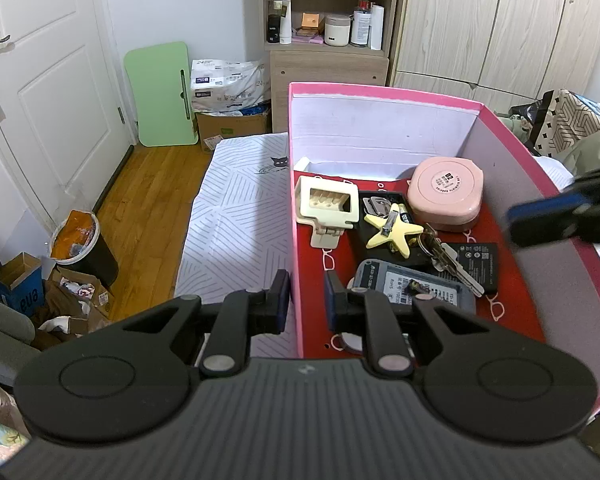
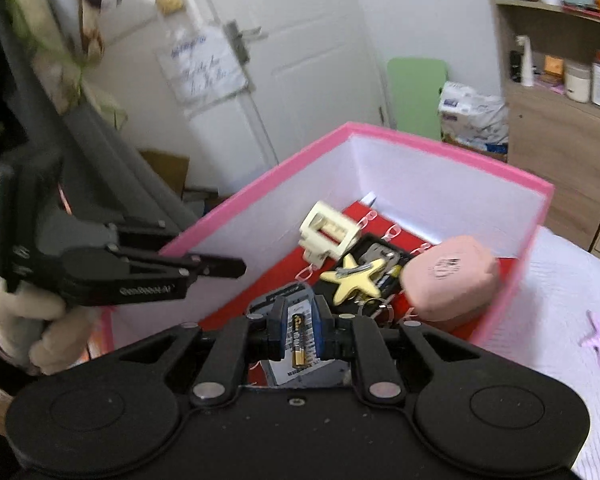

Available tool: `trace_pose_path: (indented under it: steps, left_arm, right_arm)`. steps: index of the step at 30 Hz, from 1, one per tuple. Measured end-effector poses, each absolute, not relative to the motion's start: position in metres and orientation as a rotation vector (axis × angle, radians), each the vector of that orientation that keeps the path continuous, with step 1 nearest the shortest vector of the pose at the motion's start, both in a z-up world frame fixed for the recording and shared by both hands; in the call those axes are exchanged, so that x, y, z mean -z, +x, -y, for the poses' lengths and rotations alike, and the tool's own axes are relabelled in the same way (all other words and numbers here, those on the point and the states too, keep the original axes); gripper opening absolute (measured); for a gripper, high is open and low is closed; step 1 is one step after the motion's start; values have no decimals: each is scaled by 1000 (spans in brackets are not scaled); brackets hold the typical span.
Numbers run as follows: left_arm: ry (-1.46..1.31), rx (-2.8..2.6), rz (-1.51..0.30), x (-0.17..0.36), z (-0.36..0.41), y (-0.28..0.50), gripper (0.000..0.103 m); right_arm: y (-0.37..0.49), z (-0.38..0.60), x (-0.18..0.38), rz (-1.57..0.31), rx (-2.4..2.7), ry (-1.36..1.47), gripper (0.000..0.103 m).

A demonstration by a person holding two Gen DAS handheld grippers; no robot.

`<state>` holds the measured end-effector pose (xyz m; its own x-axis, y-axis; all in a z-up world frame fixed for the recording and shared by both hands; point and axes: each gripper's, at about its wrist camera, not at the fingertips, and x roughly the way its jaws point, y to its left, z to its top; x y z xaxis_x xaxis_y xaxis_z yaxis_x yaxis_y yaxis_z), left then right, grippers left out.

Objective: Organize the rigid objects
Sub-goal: 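Carry the AA battery into the box and release, then grasp the purple starfish on the bed with the right gripper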

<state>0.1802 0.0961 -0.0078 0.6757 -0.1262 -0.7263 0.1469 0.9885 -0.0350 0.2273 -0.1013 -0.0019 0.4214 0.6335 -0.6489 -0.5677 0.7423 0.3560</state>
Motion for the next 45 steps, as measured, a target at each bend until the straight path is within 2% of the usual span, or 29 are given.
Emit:
trace_pose_path:
  steps: [6, 13, 19, 27, 29, 31, 33, 37, 40, 42, 45]
  left_arm:
    - [10, 149, -826, 8, -97, 182, 16]
    - [12, 152, -832, 9, -97, 185, 16]
    - [10, 154, -829, 9, -98, 184, 16]
    - [-5, 149, -826, 9, -100, 183, 16]
    - [9, 149, -824, 9, -98, 183, 16]
    - [4, 150, -826, 9, -99, 184, 16]
    - [0, 156, -824, 9, -99, 183, 17]
    - [-7, 164, -806, 9, -100, 181, 18]
    - [-17, 168, -801, 9, -101, 181, 18]
    - [-13, 168, -800, 9, -102, 181, 18]
    - [-20, 167, -800, 8, -102, 181, 18]
  right_arm:
    - [209, 163, -18, -755, -644, 171, 19]
    - [207, 228, -14, -752, -433, 229, 23]
    - [223, 261, 12, -780, -286, 189, 26]
    - [268, 252, 75, -857, -179, 18, 29]
    - [276, 251, 80, -857, -195, 27, 34]
    - [281, 248, 80, -840, -204, 26, 44]
    - [286, 244, 79, -817, -211, -1, 46]
    - [293, 237, 82, -792, -212, -59, 58]
    - [299, 232, 88, -814, -225, -113, 62]
    - [303, 234, 92, -809, -230, -105, 69]
    - [306, 242, 94, -805, -268, -56, 72]
